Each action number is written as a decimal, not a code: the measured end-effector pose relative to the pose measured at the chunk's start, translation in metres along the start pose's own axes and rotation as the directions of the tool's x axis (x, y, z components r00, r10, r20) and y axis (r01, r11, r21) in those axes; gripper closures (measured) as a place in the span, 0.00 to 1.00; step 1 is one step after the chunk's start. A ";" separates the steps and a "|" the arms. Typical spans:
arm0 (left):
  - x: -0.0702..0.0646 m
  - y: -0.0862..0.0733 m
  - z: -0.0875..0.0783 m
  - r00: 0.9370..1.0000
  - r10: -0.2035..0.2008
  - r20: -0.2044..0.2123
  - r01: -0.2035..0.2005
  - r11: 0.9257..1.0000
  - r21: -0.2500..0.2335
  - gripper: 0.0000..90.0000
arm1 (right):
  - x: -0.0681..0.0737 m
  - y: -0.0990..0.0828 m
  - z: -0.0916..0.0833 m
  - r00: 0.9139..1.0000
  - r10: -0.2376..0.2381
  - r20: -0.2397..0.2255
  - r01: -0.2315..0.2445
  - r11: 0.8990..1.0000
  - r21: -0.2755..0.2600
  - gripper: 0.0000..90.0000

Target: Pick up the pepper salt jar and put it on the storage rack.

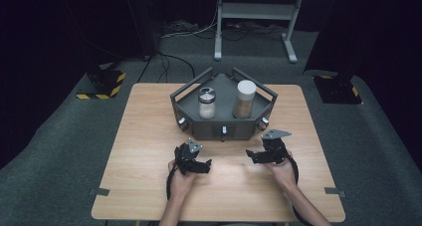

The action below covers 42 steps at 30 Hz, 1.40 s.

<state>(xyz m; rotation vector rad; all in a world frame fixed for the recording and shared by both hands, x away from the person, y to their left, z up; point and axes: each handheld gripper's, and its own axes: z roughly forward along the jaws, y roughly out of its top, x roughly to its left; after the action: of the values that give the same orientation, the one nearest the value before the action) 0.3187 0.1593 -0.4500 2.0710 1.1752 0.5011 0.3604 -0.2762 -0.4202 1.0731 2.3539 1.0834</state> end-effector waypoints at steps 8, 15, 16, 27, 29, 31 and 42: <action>0.000 0.000 0.000 1.000 0.000 0.000 0.000 1.000 0.000 0.07 | 0.005 -0.014 0.008 1.000 0.000 0.022 0.000 1.000 0.010 0.14; 0.000 0.000 0.000 1.000 0.001 0.000 -0.001 1.000 0.000 0.07 | 0.007 -0.018 0.014 0.999 0.017 0.031 -0.018 1.000 0.012 0.15; 0.000 0.000 0.000 1.000 0.001 -0.001 -0.001 1.000 0.000 0.07 | 0.007 -0.018 0.015 0.999 0.020 0.031 -0.021 1.000 0.016 0.15; 0.000 0.000 0.000 1.000 0.002 -0.002 -0.002 1.000 0.000 0.07 | 0.012 -0.018 0.021 0.999 0.009 0.047 -0.010 1.000 0.029 0.14; 0.000 0.000 0.000 1.000 0.002 -0.002 -0.002 1.000 0.000 0.07 | 0.012 -0.018 0.021 0.999 0.008 0.047 -0.009 1.000 0.030 0.14; 0.000 0.000 0.000 1.000 0.002 -0.002 -0.002 1.000 0.000 0.07 | 0.012 -0.018 0.021 0.999 0.008 0.048 -0.010 1.000 0.030 0.14; 0.000 0.000 0.000 1.000 0.002 -0.002 -0.002 1.000 0.000 0.07 | 0.012 -0.018 0.021 0.999 0.009 0.046 -0.011 1.000 0.030 0.13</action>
<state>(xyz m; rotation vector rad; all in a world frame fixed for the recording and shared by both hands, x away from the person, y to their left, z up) 0.3185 0.1590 -0.4500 2.0722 1.1747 0.5042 0.3558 -0.2644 -0.4470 1.1097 2.3379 1.0190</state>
